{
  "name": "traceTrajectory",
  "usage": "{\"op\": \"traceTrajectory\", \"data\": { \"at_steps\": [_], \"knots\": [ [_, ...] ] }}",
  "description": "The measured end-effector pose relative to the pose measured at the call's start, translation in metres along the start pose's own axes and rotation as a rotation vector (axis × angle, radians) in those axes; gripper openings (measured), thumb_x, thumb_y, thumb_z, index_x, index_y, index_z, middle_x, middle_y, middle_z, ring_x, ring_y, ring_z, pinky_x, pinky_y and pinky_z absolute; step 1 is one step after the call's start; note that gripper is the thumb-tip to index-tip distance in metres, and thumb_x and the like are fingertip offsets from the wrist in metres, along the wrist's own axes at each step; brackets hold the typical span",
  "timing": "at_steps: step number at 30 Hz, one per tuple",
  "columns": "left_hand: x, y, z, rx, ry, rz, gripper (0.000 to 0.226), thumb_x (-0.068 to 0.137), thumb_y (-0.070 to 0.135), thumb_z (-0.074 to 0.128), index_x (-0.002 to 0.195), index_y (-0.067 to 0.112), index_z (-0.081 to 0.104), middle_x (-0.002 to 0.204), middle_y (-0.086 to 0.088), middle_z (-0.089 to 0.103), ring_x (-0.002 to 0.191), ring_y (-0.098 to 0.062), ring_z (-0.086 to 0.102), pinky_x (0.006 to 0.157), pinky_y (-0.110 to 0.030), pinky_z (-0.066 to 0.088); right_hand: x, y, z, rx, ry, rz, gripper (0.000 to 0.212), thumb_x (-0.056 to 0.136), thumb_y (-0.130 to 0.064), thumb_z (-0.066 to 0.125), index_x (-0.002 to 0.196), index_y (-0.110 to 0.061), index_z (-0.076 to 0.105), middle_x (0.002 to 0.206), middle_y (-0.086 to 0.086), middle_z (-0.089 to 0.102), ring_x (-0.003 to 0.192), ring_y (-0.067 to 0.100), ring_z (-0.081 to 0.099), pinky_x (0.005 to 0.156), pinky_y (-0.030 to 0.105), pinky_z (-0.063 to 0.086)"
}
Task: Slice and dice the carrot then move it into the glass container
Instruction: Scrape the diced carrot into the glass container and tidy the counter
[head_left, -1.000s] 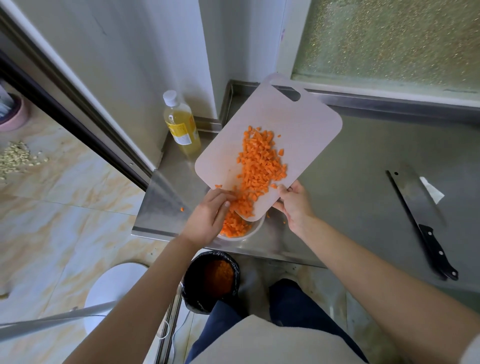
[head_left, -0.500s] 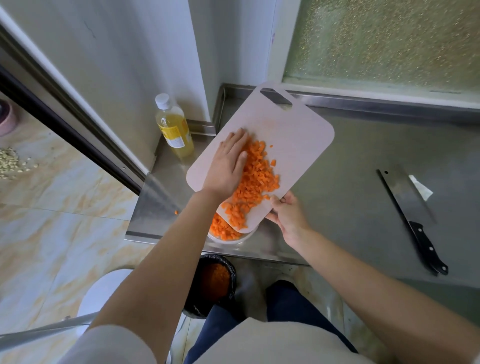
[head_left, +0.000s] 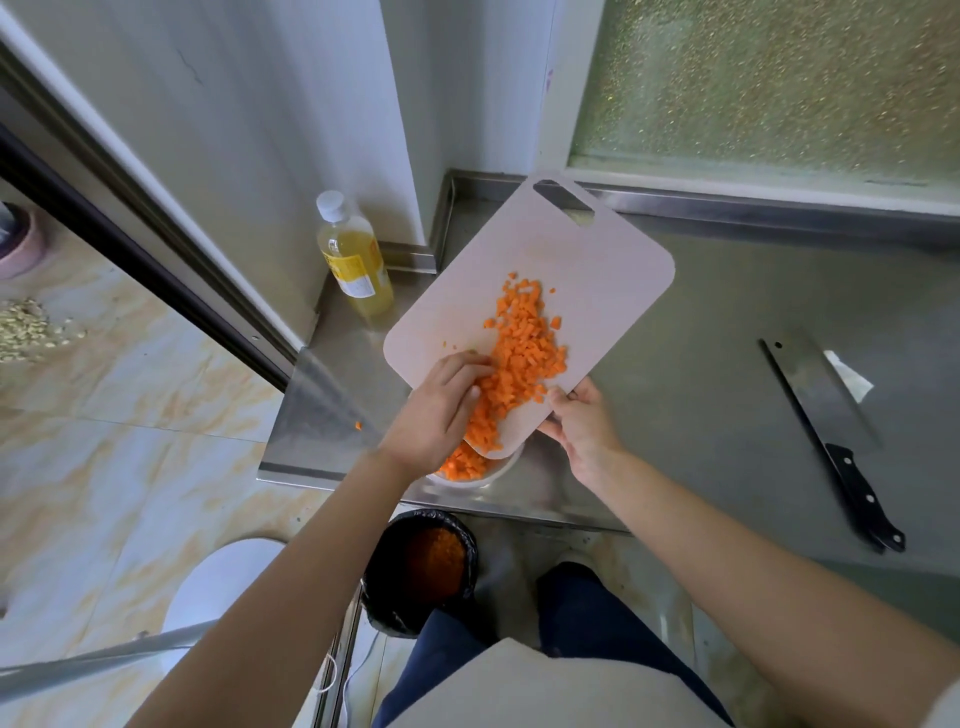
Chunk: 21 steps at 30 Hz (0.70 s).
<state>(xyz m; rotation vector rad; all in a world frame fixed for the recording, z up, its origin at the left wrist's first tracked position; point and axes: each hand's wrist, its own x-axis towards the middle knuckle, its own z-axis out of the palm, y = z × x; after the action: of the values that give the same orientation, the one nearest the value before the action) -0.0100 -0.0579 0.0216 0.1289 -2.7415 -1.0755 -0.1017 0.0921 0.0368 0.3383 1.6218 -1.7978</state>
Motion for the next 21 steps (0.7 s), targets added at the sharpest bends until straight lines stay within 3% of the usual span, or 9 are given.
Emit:
{"op": "traceTrajectory", "data": {
  "at_steps": [5, 9, 13, 17, 19, 21],
  "knots": [
    [-0.023, -0.009, -0.003, 0.029, -0.001, -0.013, 0.051, 0.1, 0.04, 0.024, 0.12, 0.008, 0.058, 0.127, -0.004, 0.052, 0.126, -0.018, 0.041, 0.108, -0.031, 0.031, 0.006, -0.005, 0.006, -0.065, 0.004, -0.021, 0.028, 0.1, 0.0, 0.038, 0.111, -0.017, 0.058, 0.116, 0.006, 0.064, 0.103, 0.023, 0.062, 0.087, 0.039, 0.053],
    [-0.031, -0.013, -0.008, 0.017, 0.095, -0.038, 0.043, 0.099, 0.034, 0.031, 0.121, 0.01, 0.058, 0.128, -0.004, 0.053, 0.126, -0.017, 0.044, 0.105, -0.035, 0.036, 0.008, -0.009, 0.008, -0.079, 0.005, -0.042, 0.028, 0.1, 0.0, 0.038, 0.112, -0.016, 0.057, 0.114, 0.006, 0.064, 0.102, 0.022, 0.062, 0.085, 0.038, 0.054],
    [-0.017, -0.018, -0.012, 0.029, 0.206, -0.169, 0.05, 0.099, 0.036, 0.029, 0.143, 0.015, 0.037, 0.15, 0.001, 0.032, 0.143, -0.016, 0.02, 0.116, -0.029, 0.015, 0.007, -0.012, 0.006, -0.059, 0.012, -0.048, 0.028, 0.099, 0.001, 0.039, 0.112, -0.015, 0.057, 0.111, 0.005, 0.064, 0.1, 0.02, 0.062, 0.075, 0.03, 0.055],
    [0.004, -0.014, -0.007, -0.005, 0.171, -0.252, 0.052, 0.098, 0.034, 0.027, 0.147, 0.016, 0.025, 0.152, 0.01, 0.013, 0.143, -0.008, 0.004, 0.115, -0.019, 0.0, 0.004, -0.011, 0.007, -0.004, 0.023, -0.025, 0.026, 0.099, 0.001, 0.039, 0.106, -0.015, 0.058, 0.109, 0.005, 0.064, 0.099, 0.019, 0.062, 0.073, 0.029, 0.054],
    [0.006, -0.012, -0.002, -0.042, 0.13, -0.236, 0.053, 0.098, 0.034, 0.027, 0.147, 0.015, 0.024, 0.155, 0.006, 0.013, 0.144, -0.008, 0.003, 0.113, -0.013, -0.002, 0.004, -0.012, 0.008, 0.016, 0.039, -0.015, 0.025, 0.099, 0.001, 0.039, 0.104, -0.015, 0.058, 0.107, 0.005, 0.064, 0.097, 0.019, 0.063, 0.071, 0.028, 0.054],
    [0.0, -0.01, 0.006, -0.043, 0.088, -0.17, 0.051, 0.099, 0.035, 0.027, 0.146, 0.014, 0.029, 0.155, 0.002, 0.02, 0.144, -0.01, 0.01, 0.115, -0.017, 0.005, 0.005, -0.013, 0.008, 0.031, 0.049, -0.013, 0.024, 0.099, 0.001, 0.04, 0.106, -0.014, 0.057, 0.108, 0.006, 0.064, 0.098, 0.02, 0.063, 0.071, 0.029, 0.054]
  ]
}}
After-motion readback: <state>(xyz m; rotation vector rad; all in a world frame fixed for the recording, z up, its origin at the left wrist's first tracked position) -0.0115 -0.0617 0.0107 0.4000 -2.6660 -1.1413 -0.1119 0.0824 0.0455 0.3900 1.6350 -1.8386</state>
